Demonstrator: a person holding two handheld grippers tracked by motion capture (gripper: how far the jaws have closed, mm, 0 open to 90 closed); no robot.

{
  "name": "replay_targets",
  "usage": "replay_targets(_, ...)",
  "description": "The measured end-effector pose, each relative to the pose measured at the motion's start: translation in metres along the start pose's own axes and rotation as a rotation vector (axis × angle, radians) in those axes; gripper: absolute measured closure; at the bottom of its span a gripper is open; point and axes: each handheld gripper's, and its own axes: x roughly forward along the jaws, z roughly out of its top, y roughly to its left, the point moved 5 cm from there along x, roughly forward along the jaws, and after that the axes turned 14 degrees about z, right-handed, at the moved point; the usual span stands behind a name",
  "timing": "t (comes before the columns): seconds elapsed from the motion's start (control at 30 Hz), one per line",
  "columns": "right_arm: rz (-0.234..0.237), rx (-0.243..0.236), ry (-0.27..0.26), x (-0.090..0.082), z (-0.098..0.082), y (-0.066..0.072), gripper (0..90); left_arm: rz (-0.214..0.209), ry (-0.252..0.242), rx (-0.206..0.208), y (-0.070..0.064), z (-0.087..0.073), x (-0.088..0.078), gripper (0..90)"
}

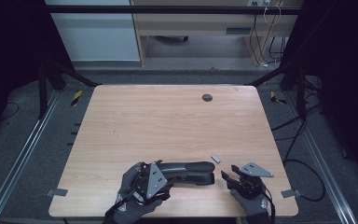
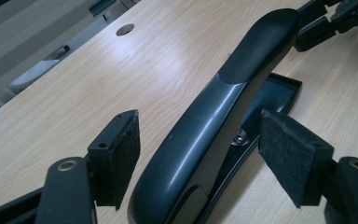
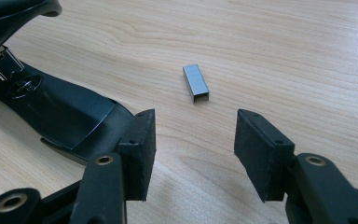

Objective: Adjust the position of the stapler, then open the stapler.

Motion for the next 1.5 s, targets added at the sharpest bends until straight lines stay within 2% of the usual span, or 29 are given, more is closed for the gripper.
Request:
replay_targets(0.23, -0.003, 0.005, -0.001, -0.001, 0.000, -0.001, 47.7, -0.004, 0.005, 0.022, -0.006, 0.003, -0.001, 26.5)
replay_targets(0.43, -0.014, 0.001, -0.008, -0.003, 0.001, -0.001, 48.2, 0.013, 0.008, 0.071, -0.014, 0.006, -0.002, 24.5)
replay_targets(0.83, -0.017, -0.010, -0.006, -0.004, 0.001, 0.000, 52.5, 0.020, 0.020, 0.139, -0.025, 0.013, 0.002, 22.5)
replay_targets(0.87, -0.018, -0.008, -0.008, -0.004, 0.001, 0.000, 53.4, 0.022, 0.019, 0.159, -0.026, 0.016, 0.002, 22.4)
replay_targets(1.1, -0.019, -0.017, -0.007, -0.004, 0.001, 0.000, 55.7, 0.036, 0.030, 0.207, -0.034, 0.025, 0.008, 21.0)
replay_targets(1.5, -0.018, -0.014, -0.009, -0.005, 0.001, 0.000, 61.0, 0.026, 0.052, 0.234, -0.043, 0.027, 0.022, 20.8)
